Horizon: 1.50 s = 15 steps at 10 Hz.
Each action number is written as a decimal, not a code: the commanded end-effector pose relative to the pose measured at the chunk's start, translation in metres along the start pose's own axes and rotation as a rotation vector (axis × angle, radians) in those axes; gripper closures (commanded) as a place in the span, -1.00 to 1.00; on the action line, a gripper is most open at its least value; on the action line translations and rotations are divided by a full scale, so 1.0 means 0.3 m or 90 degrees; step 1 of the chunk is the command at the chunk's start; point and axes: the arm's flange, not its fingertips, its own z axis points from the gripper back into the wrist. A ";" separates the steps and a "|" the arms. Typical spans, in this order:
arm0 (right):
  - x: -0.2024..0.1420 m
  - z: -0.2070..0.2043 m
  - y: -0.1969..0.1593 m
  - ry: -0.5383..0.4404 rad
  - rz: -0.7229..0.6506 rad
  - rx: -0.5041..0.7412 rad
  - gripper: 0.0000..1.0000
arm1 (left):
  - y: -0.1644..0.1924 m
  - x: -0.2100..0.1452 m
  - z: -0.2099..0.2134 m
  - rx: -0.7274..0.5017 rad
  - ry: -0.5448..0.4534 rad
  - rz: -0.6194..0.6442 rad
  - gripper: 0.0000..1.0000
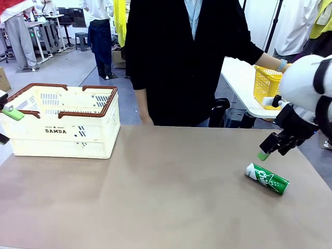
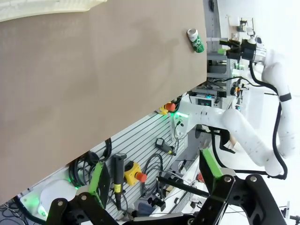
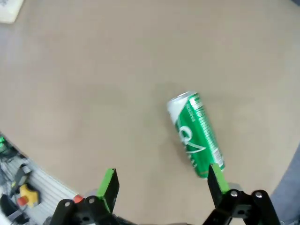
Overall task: Place the drinks into the Shopping basket.
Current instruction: Pick up one drink and place it into the Shopping basket.
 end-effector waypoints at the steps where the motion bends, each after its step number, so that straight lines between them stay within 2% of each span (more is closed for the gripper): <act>1: -0.175 -0.043 -0.065 -0.068 -0.135 -0.030 -1.00 | 0.000 -0.008 0.001 -0.008 0.000 0.002 -1.00; 2: 0.000 0.000 0.000 0.000 0.000 0.000 -1.00 | 0.000 -0.008 0.001 -0.008 0.000 0.002 -1.00; 4: 0.000 0.000 0.000 0.000 0.000 0.000 -1.00 | 0.000 -0.008 0.001 -0.008 0.000 0.002 -1.00; 6: 0.002 -0.038 -0.073 -0.001 -0.056 -0.016 -1.00 | 0.000 -0.008 0.001 -0.008 0.000 0.002 -1.00; 7: 0.006 -0.047 -0.094 -0.016 -0.013 -0.006 -1.00 | 0.000 -0.008 0.001 -0.008 0.000 0.002 -1.00; 8: 0.006 -0.054 -0.119 -0.017 0.118 0.071 -1.00 | 0.000 -0.008 0.001 -0.008 0.000 0.002 -1.00; 9: -0.003 -0.056 -0.167 -0.009 0.243 0.093 -1.00 | 0.000 -0.008 0.001 -0.008 0.000 0.002 -1.00; 10: -0.027 -0.048 -0.193 0.000 0.357 0.099 -1.00 | 0.000 -0.008 0.001 -0.008 0.000 0.002 -1.00; 11: -0.055 -0.025 -0.201 -0.036 0.409 0.049 -1.00 | 0.000 -0.008 0.001 -0.008 0.000 0.002 -1.00; 12: -0.078 0.003 -0.197 -0.108 0.405 0.011 -1.00 | 0.000 -0.008 0.001 -0.008 0.000 0.002 -1.00; 13: -0.021 -0.103 -0.181 0.017 0.310 0.051 -1.00 | 0.000 -0.008 0.001 -0.008 0.000 0.002 -1.00; 14: -0.018 -0.051 -0.202 -0.013 0.381 0.025 -1.00 | 0.000 -0.008 0.001 -0.008 0.000 0.002 -1.00; 15: -0.027 -0.054 -0.210 -0.006 0.360 0.023 -1.00 | 0.000 -0.008 0.001 -0.008 0.000 0.002 -1.00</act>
